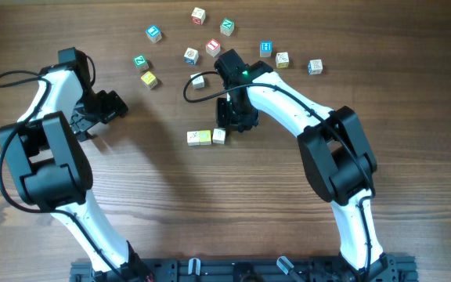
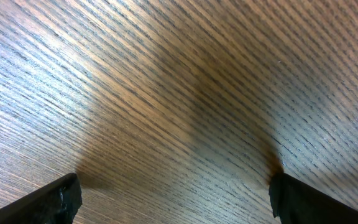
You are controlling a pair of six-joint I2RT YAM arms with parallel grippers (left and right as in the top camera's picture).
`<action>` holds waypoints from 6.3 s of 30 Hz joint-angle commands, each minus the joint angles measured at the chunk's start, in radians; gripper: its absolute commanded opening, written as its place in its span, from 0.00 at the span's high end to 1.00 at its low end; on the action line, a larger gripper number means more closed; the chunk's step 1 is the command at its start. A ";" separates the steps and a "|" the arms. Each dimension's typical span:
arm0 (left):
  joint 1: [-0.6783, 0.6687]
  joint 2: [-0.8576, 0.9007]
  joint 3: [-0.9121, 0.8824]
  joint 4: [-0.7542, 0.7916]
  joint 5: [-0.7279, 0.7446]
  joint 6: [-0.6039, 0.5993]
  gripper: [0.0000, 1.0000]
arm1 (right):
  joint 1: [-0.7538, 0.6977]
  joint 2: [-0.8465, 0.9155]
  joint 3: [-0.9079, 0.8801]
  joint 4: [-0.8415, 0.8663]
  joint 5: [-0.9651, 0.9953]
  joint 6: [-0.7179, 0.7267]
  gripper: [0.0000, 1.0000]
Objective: Form a horizontal line
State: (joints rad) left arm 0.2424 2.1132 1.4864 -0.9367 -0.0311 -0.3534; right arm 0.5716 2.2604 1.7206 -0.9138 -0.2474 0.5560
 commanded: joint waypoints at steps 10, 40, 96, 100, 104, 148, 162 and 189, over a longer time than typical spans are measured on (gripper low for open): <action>0.001 0.017 0.012 0.003 -0.001 0.001 0.00 | 0.005 0.008 -0.014 0.047 0.077 0.005 0.54; 0.001 0.017 0.012 0.003 -0.001 0.001 0.00 | -0.070 0.008 -0.014 -0.126 0.095 -0.003 0.39; 0.001 0.017 0.012 0.003 -0.001 0.001 0.00 | 0.014 0.008 -0.014 -0.097 -0.016 0.020 0.54; 0.001 0.017 0.012 0.003 -0.001 0.001 0.00 | 0.014 0.008 -0.014 -0.098 -0.013 0.019 0.53; 0.001 0.017 0.012 0.003 -0.001 0.001 0.00 | 0.010 0.008 -0.014 -0.143 0.080 0.000 0.56; 0.001 0.017 0.012 0.003 -0.001 0.001 0.00 | 0.142 0.272 0.570 0.425 0.074 -0.430 0.46; 0.001 0.017 0.012 0.003 -0.001 0.001 0.00 | 0.210 0.396 0.568 0.572 0.172 -0.508 0.07; 0.001 0.017 0.012 0.003 -0.001 0.001 0.00 | 0.195 0.463 0.568 0.684 0.233 -0.500 0.66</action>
State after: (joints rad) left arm 0.2424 2.1132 1.4864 -0.9367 -0.0311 -0.3534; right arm 0.7750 2.7319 2.2929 -0.2203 -0.0467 0.0544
